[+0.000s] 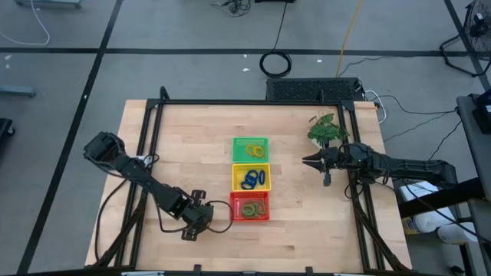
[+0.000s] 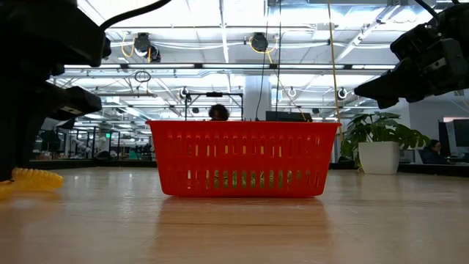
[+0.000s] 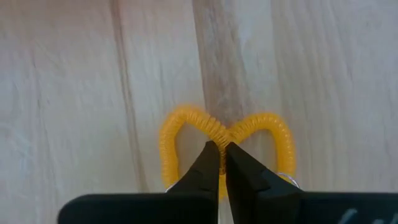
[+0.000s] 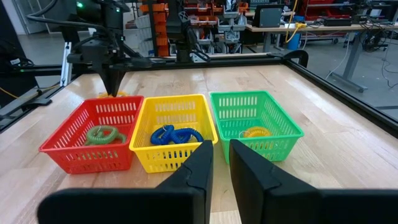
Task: Sort spring keychains into baskets
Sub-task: Put the yellow spring keychain into the green basket
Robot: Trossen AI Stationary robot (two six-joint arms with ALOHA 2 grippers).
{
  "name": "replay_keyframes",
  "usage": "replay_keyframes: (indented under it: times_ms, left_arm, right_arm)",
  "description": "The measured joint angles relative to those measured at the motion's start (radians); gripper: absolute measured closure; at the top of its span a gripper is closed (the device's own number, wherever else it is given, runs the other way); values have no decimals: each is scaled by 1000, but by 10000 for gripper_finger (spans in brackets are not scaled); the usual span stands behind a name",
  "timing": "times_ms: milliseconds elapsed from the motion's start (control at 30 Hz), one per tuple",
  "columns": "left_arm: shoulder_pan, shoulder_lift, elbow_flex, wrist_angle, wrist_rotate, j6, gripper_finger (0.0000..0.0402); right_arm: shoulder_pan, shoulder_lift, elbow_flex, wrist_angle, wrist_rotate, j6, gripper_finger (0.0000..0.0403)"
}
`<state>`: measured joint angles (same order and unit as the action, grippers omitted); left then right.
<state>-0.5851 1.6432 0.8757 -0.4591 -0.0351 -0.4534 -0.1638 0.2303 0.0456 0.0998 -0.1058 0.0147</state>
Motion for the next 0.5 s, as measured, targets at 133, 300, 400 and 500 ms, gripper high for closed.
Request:
replay_keyframes:
  times_ms: [133, 300, 400, 500]
  left_arm:
    - [14, 0, 0, 0, 0, 26, 386]
    - [33, 0, 10, -12, 0, 63, 393]
    - [51, 0, 42, -21, 0, 85, 394]
    - [64, 0, 82, -36, -15, 127, 387]
  right_arm:
    - [0, 0, 0, 0, 0, 0, 364]
    - [0, 0, 0, 0, 0, 0, 364]
    - [0, 0, 0, 0, 0, 0, 364]
    - [0, 0, 0, 0, 0, 0, 365]
